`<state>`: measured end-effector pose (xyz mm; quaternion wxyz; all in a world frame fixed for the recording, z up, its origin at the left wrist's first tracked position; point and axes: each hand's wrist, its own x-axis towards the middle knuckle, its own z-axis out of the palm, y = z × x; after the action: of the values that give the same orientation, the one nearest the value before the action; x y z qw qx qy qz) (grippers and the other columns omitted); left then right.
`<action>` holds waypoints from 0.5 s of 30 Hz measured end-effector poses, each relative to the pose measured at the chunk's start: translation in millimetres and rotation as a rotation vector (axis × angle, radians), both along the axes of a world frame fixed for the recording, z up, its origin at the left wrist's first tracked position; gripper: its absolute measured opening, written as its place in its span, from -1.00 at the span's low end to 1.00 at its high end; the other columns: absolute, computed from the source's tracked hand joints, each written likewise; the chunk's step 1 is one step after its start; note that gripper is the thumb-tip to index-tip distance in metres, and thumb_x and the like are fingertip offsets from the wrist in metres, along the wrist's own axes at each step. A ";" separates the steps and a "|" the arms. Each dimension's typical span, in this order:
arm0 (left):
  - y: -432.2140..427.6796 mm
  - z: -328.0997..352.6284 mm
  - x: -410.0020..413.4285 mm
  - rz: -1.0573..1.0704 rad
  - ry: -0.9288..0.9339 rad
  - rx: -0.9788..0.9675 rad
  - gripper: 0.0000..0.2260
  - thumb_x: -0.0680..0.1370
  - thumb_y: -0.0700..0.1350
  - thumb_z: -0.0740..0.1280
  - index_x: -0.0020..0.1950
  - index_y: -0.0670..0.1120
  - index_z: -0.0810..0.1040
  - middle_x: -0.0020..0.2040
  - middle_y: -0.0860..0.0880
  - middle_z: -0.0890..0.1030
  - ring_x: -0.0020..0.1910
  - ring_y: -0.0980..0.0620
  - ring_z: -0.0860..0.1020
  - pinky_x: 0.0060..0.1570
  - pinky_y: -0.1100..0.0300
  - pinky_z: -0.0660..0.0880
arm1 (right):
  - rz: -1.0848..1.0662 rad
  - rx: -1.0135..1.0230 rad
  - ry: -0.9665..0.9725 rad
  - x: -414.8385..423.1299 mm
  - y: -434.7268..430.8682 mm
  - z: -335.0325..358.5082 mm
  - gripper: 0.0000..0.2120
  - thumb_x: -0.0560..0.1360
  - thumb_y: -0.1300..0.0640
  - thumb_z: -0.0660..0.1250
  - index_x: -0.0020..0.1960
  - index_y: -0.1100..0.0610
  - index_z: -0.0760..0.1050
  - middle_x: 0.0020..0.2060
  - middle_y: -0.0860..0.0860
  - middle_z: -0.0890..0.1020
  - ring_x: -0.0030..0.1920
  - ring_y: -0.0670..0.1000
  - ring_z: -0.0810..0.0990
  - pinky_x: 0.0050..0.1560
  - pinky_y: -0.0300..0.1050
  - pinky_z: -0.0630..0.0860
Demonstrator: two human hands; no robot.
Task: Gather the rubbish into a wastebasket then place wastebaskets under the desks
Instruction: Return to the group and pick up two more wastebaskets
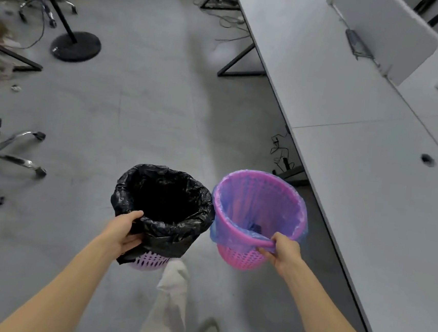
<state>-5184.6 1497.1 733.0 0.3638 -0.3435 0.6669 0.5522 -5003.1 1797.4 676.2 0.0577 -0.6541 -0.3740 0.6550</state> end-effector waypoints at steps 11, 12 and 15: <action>95.2 -184.5 -210.0 -0.170 -0.080 -0.148 -0.77 0.55 -0.07 0.41 0.14 -0.14 0.53 0.11 -0.15 0.65 -0.06 -0.10 0.65 0.06 -0.01 0.60 | -0.119 -0.036 -0.263 -177.0 60.1 -165.3 -0.36 0.51 0.43 0.04 0.51 0.24 -0.13 0.20 0.17 0.33 -0.14 0.23 0.63 -0.58 -0.04 0.58; 103.2 -210.1 -224.1 -0.177 -0.072 -0.147 -0.80 0.55 -0.08 0.41 0.09 -0.14 0.52 0.08 -0.15 0.65 -0.11 -0.09 0.65 0.00 0.00 0.60 | -0.108 -0.041 -0.267 -188.2 66.7 -189.2 -0.35 0.52 0.43 0.04 0.53 0.24 -0.17 0.22 0.15 0.33 -0.08 0.25 0.61 -0.62 -0.09 0.54; 125.4 -288.1 -255.7 -0.195 -0.052 -0.181 -0.71 0.54 -0.09 0.40 0.20 -0.18 0.49 0.06 -0.19 0.66 -0.11 -0.11 0.65 0.02 -0.03 0.60 | -0.122 -0.013 -0.318 -208.6 80.9 -266.9 -0.42 0.53 0.43 0.04 0.50 0.26 -0.07 0.28 0.17 0.37 -0.15 0.23 0.60 -0.69 -0.20 0.45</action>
<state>-5440.3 1622.5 444.9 0.4004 -0.3227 0.7346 0.4426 -5211.7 1878.3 409.3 0.0333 -0.7713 -0.3337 0.5409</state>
